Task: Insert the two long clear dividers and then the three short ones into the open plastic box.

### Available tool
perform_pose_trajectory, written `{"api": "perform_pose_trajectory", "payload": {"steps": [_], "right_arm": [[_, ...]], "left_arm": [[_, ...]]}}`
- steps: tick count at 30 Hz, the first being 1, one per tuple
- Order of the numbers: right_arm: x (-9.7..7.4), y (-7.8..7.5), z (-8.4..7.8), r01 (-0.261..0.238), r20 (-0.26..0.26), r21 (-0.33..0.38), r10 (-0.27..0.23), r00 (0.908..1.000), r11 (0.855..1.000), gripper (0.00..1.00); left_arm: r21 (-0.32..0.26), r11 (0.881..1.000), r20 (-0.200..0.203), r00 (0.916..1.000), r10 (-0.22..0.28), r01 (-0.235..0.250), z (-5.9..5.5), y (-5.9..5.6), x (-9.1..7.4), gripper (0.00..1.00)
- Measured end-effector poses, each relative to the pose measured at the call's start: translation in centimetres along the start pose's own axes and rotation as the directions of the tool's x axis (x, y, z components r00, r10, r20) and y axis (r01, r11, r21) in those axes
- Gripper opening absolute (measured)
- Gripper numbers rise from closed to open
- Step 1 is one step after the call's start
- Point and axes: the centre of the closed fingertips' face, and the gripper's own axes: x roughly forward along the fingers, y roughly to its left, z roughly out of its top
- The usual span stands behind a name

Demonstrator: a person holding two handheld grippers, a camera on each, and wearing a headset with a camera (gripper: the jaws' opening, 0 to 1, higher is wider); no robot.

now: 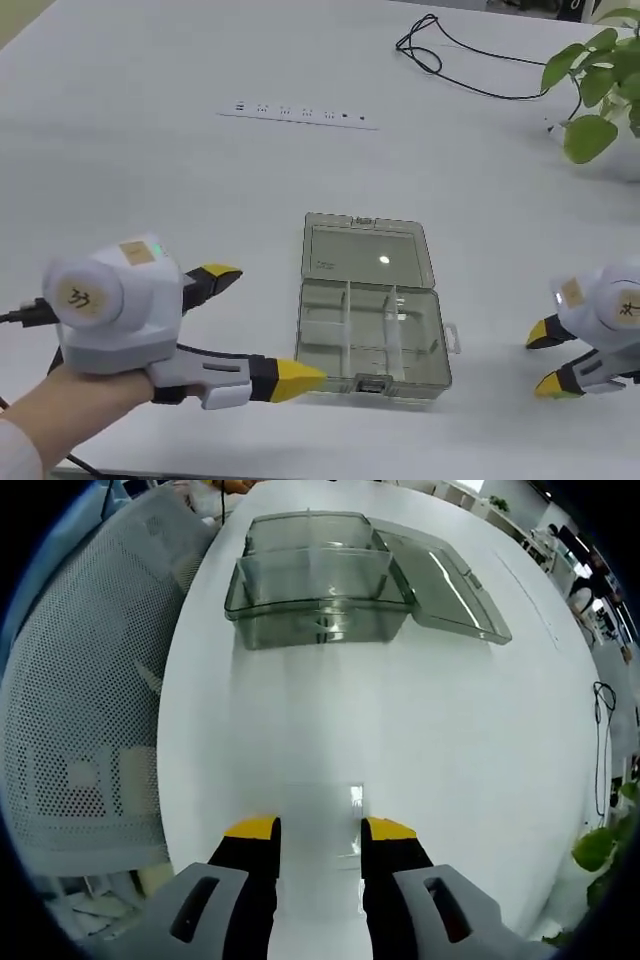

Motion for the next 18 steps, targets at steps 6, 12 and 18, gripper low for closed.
{"api": "perform_pose_trajectory", "payload": {"steps": [6, 12, 18], "right_arm": [[-0.5, 0.1, 1.1, 0.027, 0.025, 0.036, -0.028, 0.9993, 0.999, 0.32], [-2.0, -1.0, 3.4, 0.094, 0.096, 0.086, -0.102, 0.9901, 0.992, 0.32], [-3.6, -1.4, 6.0, 0.154, 0.167, 0.071, -0.164, 0.9722, 0.985, 0.32]], "left_arm": [[0.004, 1.000, -0.001, 1.0000, 0.000, 0.000, 0.0, 0.0, -0.1, 0.96], [0.003, 1.000, -0.003, 1.0000, -0.007, 0.007, 0.0, -0.2, 0.1, 0.97], [0.000, 1.000, 0.003, 0.9998, -0.018, 0.018, 0.4, -0.5, 0.5, 0.96]]}}
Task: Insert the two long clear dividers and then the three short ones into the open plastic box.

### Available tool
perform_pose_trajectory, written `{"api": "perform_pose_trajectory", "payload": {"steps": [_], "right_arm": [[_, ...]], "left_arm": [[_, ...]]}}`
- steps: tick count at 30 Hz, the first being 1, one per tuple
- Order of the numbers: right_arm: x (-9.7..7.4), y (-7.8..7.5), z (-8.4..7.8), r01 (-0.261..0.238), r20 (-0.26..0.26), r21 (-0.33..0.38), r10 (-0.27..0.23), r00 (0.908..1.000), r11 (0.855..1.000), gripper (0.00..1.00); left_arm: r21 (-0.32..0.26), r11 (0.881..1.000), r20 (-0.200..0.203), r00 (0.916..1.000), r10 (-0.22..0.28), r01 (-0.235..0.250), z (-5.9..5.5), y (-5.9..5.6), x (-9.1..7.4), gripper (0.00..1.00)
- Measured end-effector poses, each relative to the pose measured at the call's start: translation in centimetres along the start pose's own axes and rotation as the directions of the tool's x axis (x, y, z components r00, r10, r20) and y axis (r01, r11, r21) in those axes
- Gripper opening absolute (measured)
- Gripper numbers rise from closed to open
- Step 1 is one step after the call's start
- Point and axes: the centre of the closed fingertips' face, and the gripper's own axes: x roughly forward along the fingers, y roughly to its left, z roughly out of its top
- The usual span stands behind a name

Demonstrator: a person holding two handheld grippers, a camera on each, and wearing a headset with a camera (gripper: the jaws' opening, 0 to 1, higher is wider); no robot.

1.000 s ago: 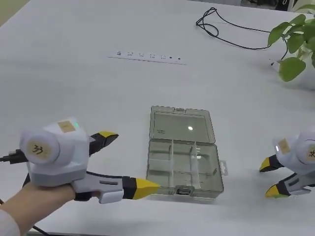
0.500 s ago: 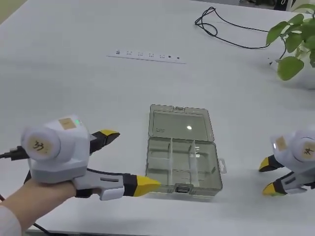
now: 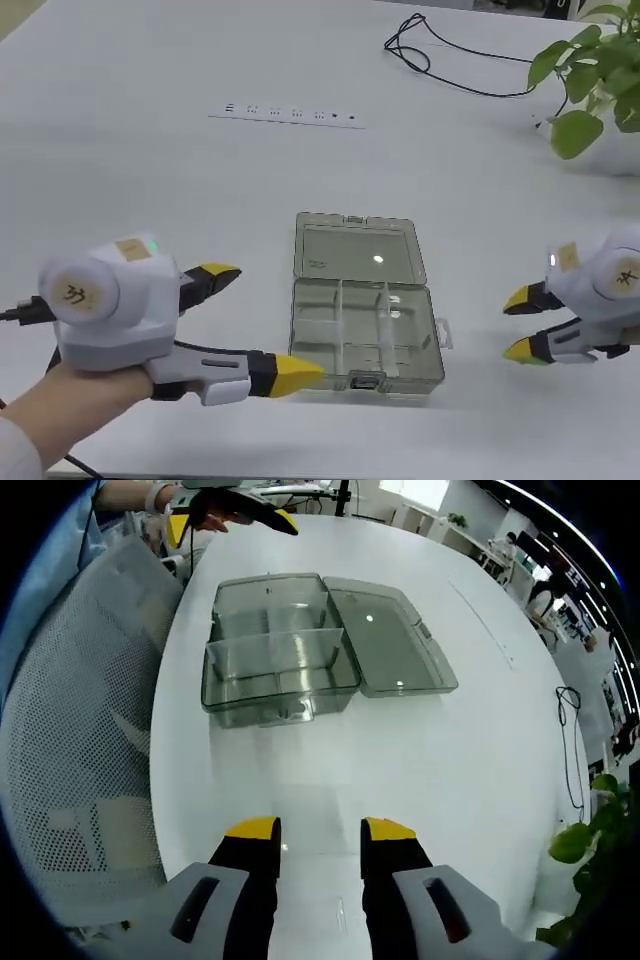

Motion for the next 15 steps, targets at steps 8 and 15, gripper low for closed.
{"api": "perform_pose_trajectory", "payload": {"steps": [8, 15], "right_arm": [[-0.8, -0.5, 2.6, 0.057, 0.072, -0.044, -0.053, 0.9960, 0.997, 0.32], [-1.7, -0.2, 5.4, 0.107, 0.125, -0.095, -0.095, 0.9877, 0.990, 0.32]], "left_arm": [[0.008, 1.000, -0.013, 0.9998, -0.015, 0.016, 0.0, -0.3, 0.4, 0.96], [0.007, 1.000, -0.030, 0.9992, -0.027, 0.027, 0.3, -0.4, 0.9, 0.94]]}}
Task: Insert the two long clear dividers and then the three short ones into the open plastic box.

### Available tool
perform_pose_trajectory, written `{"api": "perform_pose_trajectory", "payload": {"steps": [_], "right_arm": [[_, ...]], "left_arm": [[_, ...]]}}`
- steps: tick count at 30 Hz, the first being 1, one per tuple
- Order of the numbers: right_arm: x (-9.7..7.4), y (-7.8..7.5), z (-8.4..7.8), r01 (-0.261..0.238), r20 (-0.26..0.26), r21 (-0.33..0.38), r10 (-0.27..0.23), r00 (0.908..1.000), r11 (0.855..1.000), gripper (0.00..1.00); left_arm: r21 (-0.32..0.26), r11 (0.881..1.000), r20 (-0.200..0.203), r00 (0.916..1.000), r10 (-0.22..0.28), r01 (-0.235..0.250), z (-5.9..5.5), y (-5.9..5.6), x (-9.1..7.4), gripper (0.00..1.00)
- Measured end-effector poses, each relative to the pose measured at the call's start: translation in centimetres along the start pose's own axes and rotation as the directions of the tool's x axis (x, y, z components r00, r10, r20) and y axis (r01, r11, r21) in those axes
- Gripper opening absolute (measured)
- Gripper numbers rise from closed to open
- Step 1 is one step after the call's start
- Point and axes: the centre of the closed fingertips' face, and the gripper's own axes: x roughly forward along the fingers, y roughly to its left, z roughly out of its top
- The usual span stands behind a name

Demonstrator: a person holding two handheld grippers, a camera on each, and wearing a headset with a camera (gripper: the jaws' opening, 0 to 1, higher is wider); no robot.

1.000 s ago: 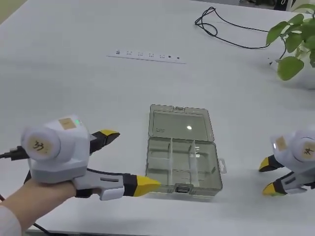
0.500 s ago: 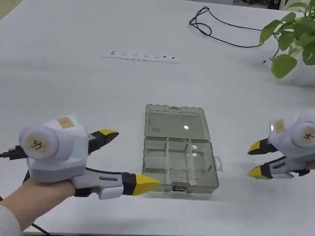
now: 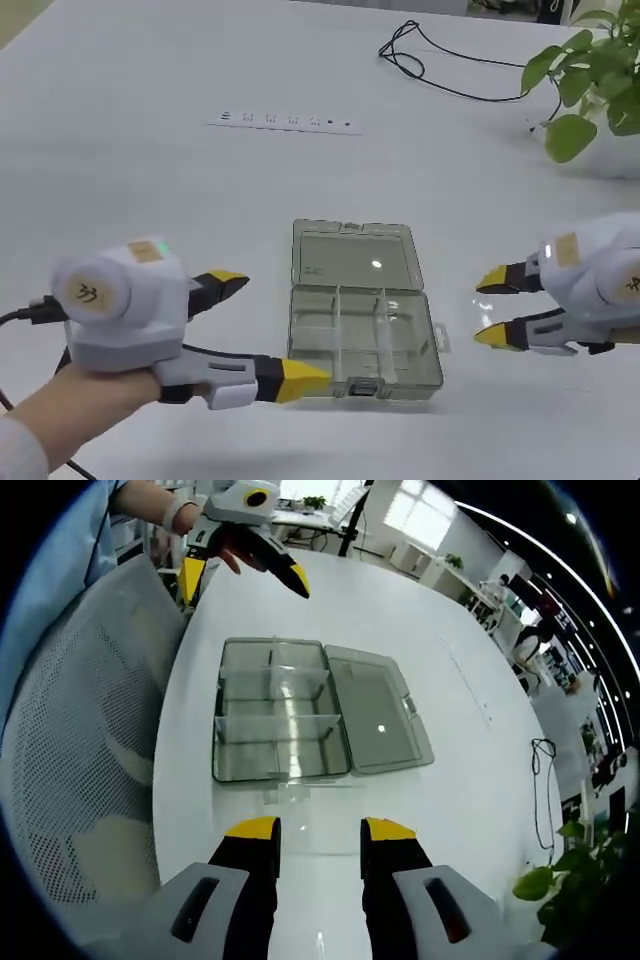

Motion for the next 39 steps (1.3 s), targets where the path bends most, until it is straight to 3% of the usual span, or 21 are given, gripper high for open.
{"api": "perform_pose_trajectory", "payload": {"steps": [9, 16, 21, 23, 25, 30, 35, 39], "right_arm": [[0.1, -0.7, 3.9, 0.073, 0.102, -0.102, -0.062, 0.9928, 0.992, 0.32], [0.3, -0.5, 6.9, 0.119, 0.160, -0.164, -0.092, 0.9828, 0.979, 0.32], [0.8, -0.3, 7.9, 0.142, 0.169, -0.231, -0.104, 0.9801, 0.962, 0.32], [1.0, -0.1, 8.2, 0.151, 0.176, -0.261, -0.106, 0.9786, 0.953, 0.32], [1.0, 0.1, 8.6, 0.151, 0.181, -0.266, -0.105, 0.9779, 0.952, 0.32], [1.0, 0.2, 9.5, 0.175, 0.191, -0.316, -0.118, 0.9744, 0.933, 0.32], [1.4, 0.4, 10.0, 0.197, 0.184, -0.359, -0.137, 0.9733, 0.912, 0.32], [1.6, 0.6, 10.4, 0.199, 0.184, -0.372, -0.138, 0.9733, 0.907, 0.32]], "left_arm": [[-0.070, 0.997, 0.005, 0.9995, -0.031, 0.031, 1.4, -0.2, 1.5, 0.82], [-0.153, 0.984, 0.010, 0.9958, -0.091, 0.091, 2.8, -1.2, 3.3, 0.62], [-0.247, 0.961, 0.023, 0.9917, -0.126, 0.128, 3.4, -2.3, 4.6, 0.57], [-0.297, 0.944, 0.022, 0.9899, -0.140, 0.140, 3.4, -2.7, 5.0, 0.54], [-0.327, 0.933, 0.031, 0.9888, -0.146, 0.148, 3.5, -2.5, 5.5, 0.49], [-0.395, 0.904, 0.056, 0.9871, -0.150, 0.160, 4.0, -2.7, 5.9, 0.34], [-0.440, 0.884, 0.075, 0.9873, -0.140, 0.159, 4.3, -2.9, 6.0, 0.17], [-0.464, 0.874, 0.068, 0.9893, -0.129, 0.146, 4.0, -2.9, 6.1, 0.09]]}}
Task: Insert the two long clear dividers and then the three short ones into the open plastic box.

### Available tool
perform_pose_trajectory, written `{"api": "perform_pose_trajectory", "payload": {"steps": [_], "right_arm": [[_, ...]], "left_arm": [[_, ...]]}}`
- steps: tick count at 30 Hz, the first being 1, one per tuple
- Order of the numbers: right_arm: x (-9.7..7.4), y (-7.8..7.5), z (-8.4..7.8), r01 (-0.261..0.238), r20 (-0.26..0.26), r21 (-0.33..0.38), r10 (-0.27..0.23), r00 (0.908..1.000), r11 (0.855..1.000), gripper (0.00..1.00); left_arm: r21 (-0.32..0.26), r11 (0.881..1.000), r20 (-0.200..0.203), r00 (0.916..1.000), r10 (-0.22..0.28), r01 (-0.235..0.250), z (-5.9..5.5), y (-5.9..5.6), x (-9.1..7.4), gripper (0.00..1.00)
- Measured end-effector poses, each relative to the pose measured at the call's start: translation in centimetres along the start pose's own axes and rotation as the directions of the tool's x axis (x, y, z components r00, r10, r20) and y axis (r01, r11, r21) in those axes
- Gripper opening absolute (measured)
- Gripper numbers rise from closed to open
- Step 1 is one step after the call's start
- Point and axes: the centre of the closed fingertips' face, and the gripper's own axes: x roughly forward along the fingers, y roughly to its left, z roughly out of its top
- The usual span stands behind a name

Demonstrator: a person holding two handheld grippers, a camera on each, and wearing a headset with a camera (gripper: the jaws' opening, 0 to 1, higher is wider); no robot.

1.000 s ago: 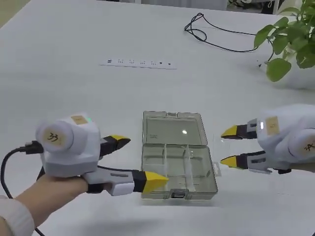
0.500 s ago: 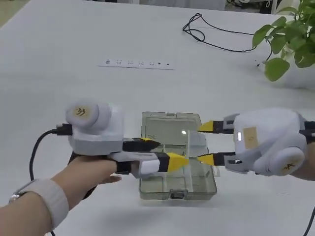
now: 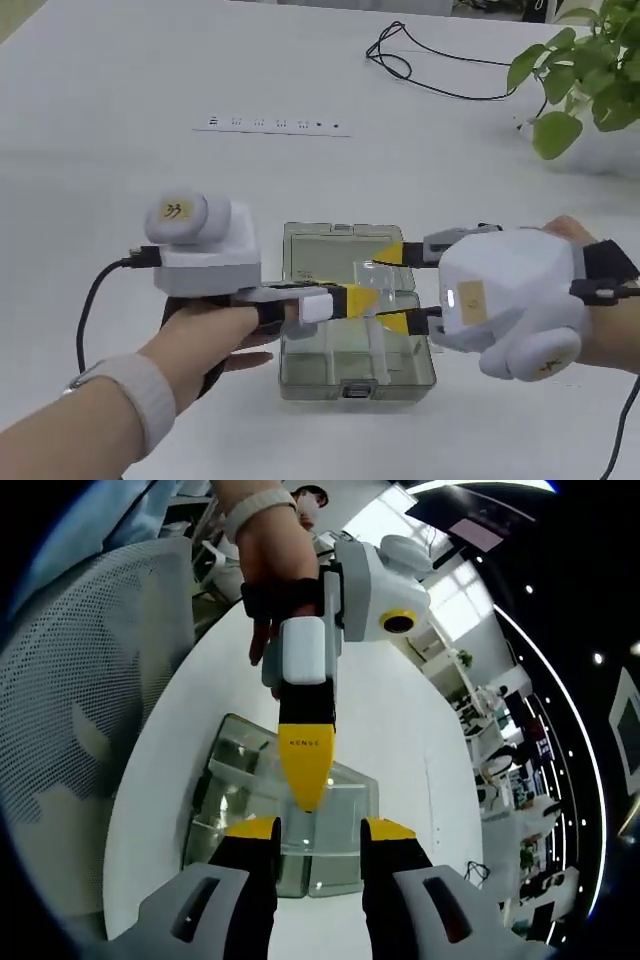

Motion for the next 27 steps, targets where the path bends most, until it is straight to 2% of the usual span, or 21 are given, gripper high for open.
{"api": "perform_pose_trajectory", "payload": {"steps": [3, 4, 5, 8, 10, 14, 16, 18, 20, 22, 27], "right_arm": [[0.0, 0.0, 0.3, 0.001, 0.004, 0.000, -0.001, 1.0000, 1.000, 0.32], [0.0, 0.0, 0.2, 0.001, 0.004, -0.008, -0.001, 1.0000, 1.000, 0.32], [0.0, 0.0, 0.2, 0.001, 0.004, -0.009, -0.001, 1.0000, 1.000, 0.32], [-0.1, 0.2, 0.4, -0.002, 0.005, -0.013, 0.002, 1.0000, 1.000, 0.32], [-0.1, 0.2, 0.4, -0.004, 0.005, -0.016, 0.004, 1.0000, 1.000, 0.32], [0.0, 0.2, 0.5, -0.002, 0.010, -0.064, 0.003, 0.9999, 0.998, 0.33], [-0.1, 0.1, 0.5, -0.004, 0.019, -0.058, 0.005, 0.9998, 0.998, 0.33], [-0.2, -0.2, 0.8, 0.001, 0.044, -0.030, 0.000, 0.9990, 1.000, 0.35], [-0.3, -0.5, 0.8, 0.001, 0.049, 0.024, -0.002, 0.9988, 1.000, 0.42], [-0.5, -0.9, 0.7, 0.000, 0.057, 0.041, -0.002, 0.9984, 0.999, 0.43], [-0.8, -0.9, 0.3, -0.047, 0.080, 0.152, 0.036, 0.9962, 0.987, 0.42]], "left_arm": [[-0.009, 1.000, 0.000, 1.0000, -0.008, 0.008, -0.2, -0.2, -0.1, 0.00], [-0.043, 0.999, 0.005, 0.9999, -0.016, 0.016, -0.2, -0.5, -0.1, 0.00], [-0.033, 0.999, 0.002, 1.0000, -0.007, 0.007, -0.2, -0.2, -0.1, 0.00], [-0.060, 0.998, -0.001, 0.9999, -0.014, 0.014, -0.5, -0.4, -0.1, 0.00], [-0.057, 0.998, 0.000, 0.9999, -0.014, 0.014, -0.5, -0.4, -0.1, 0.00], [-0.064, 0.998, 0.004, 0.9999, -0.012, 0.012, -0.5, -0.4, -0.1, 0.00], [-0.068, 0.998, 0.008, 0.9998, -0.017, 0.017, -0.4, -0.4, -0.2, 0.00], [-0.067, 0.998, 0.011, 0.9997, -0.020, 0.021, -0.3, -0.4, -0.3, 0.00], [-0.055, 0.998, 0.005, 0.9998, -0.017, 0.017, -0.4, -0.3, -0.4, 0.00], [-0.044, 0.999, 0.002, 0.9998, -0.021, 0.021, -0.4, -0.3, -0.6, 0.00], [0.051, 0.998, -0.037, 0.9988, -0.032, 0.034, -1.0, -0.4, -0.9, 0.00]]}}
